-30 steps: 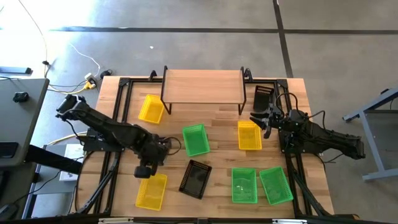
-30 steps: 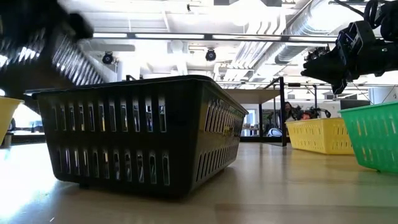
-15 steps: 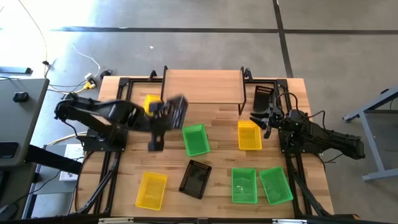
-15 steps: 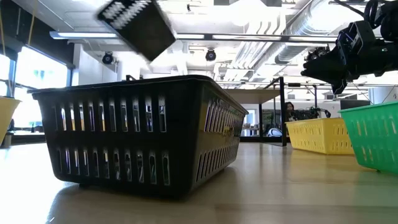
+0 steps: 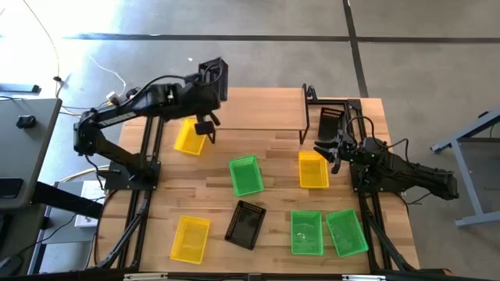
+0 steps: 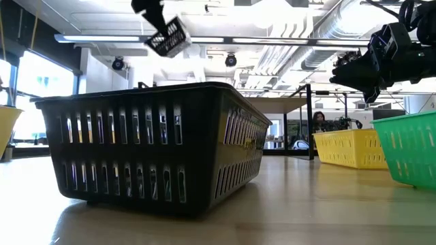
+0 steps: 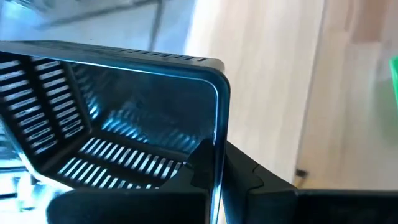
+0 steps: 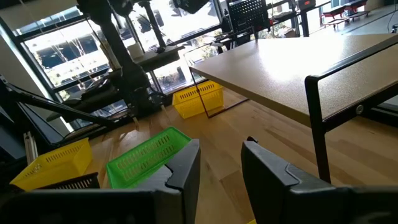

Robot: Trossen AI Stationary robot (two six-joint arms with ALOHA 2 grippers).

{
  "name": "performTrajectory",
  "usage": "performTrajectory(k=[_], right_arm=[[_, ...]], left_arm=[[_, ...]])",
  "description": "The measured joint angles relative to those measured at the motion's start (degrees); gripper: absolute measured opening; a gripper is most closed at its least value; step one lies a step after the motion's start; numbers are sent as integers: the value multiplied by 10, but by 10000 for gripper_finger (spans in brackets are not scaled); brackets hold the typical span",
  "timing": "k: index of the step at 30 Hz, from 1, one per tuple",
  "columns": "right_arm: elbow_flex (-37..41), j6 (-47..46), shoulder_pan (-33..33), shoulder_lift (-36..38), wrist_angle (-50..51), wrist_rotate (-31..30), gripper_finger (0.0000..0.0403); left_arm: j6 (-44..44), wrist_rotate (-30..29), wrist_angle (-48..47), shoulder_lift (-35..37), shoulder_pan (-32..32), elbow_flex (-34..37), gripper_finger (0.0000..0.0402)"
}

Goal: Stack baskets on shelf by color
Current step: Put the middle-left black bin on the shelf

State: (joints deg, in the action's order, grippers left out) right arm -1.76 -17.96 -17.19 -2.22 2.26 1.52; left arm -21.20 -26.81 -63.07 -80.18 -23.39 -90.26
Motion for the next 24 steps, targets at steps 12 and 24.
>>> performTrajectory(k=[12, 24], right_arm=[[0, 0, 0, 0, 0, 0, 103], [0, 0, 0, 0, 0, 0, 103]], left_arm=[[-5, 98, -13, -59, -25, 0, 1], [-10, 97, -50, -115, -25, 0, 1]])
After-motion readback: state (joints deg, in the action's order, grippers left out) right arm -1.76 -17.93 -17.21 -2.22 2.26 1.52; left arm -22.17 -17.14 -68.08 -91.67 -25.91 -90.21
